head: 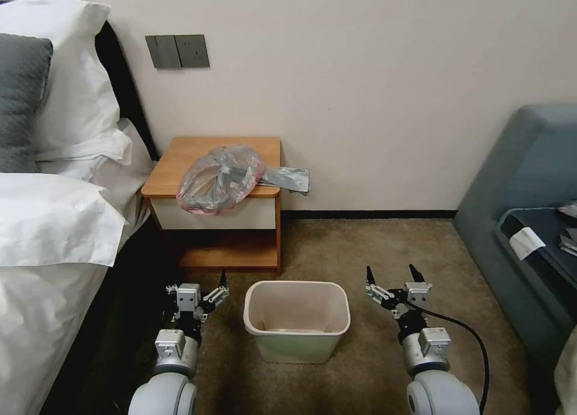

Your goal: Pick up the garbage bag from the table and place it over the trash can.

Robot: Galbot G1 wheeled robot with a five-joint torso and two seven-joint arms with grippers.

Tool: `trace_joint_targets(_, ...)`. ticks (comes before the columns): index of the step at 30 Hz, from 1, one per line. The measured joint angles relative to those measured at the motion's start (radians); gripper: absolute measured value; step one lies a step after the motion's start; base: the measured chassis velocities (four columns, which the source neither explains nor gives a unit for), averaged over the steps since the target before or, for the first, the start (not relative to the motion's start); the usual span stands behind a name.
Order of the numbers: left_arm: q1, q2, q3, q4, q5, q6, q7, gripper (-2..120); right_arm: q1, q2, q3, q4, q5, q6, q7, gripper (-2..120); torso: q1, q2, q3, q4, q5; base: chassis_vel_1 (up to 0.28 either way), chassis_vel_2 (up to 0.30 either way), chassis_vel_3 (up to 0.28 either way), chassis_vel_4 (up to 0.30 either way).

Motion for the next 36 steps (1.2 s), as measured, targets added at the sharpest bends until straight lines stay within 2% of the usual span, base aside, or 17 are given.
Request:
trace_joint_targets(33, 0.0, 0.001, -0.001, -0.002, -0.003, 0.0, 0.0, 99, -0.001, -0.003, 0.001, 0.004, 0.003, -0.002, 0.0, 100, 0.0, 0.0, 0.0, 0.0, 0.0001, 0.0, 0.0, 0.0, 0.0)
trace_joint_targets(36, 0.009, 0.025, -0.038, -0.057, -0.065, 0.004, -0.017, 93, -0.024, -0.05, 0.033, 0.093, 0.066, -0.032, 0.008, 100, 0.0, 0.0, 0.0, -0.0001, -0.0005, 0.0, 0.0, 0.0, 0.0)
